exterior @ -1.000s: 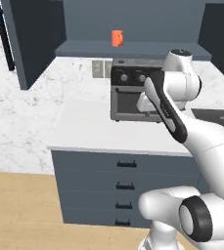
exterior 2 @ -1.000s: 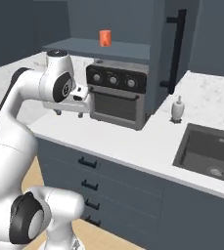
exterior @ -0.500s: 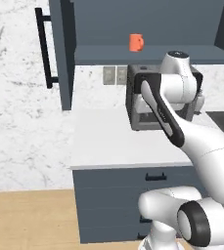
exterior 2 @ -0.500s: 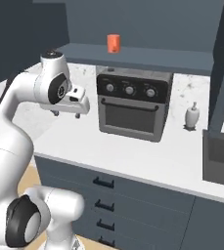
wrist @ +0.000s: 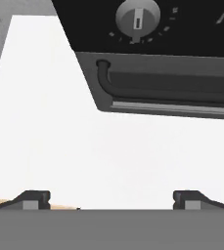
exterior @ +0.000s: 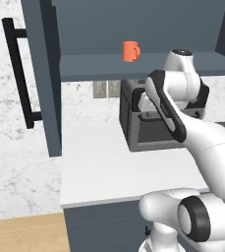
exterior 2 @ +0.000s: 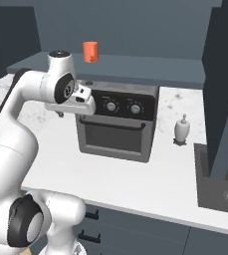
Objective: Gather all objects into one cabinet and sort the glasses and bowls to opposite sides.
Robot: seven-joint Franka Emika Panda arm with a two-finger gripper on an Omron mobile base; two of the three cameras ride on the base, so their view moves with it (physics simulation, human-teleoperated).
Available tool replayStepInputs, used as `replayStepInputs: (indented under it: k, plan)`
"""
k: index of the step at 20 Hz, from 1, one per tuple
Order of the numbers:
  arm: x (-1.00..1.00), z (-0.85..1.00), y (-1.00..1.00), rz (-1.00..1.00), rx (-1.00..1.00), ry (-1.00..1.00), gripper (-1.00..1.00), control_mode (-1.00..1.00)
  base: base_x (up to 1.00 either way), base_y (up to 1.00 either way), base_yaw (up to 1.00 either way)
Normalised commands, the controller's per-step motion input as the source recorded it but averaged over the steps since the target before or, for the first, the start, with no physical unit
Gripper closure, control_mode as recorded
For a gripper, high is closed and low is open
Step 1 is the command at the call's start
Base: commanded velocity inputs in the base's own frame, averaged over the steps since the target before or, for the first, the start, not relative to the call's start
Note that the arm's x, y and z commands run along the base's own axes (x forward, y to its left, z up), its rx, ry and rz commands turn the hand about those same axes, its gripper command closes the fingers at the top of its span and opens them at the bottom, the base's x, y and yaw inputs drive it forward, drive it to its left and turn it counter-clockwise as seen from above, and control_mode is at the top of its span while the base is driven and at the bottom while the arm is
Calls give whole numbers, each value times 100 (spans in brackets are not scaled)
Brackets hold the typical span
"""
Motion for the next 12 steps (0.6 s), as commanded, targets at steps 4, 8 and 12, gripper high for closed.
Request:
replayStepInputs:
  k: [4,8,12]
  plan:
    - [0,0,0,0,0,0,-100,100,32,0,0]
    - [0,0,0,0,0,0,-100,100,0,0,0]
    - [0,0,0,0,0,0,-100,100,-1,0,0]
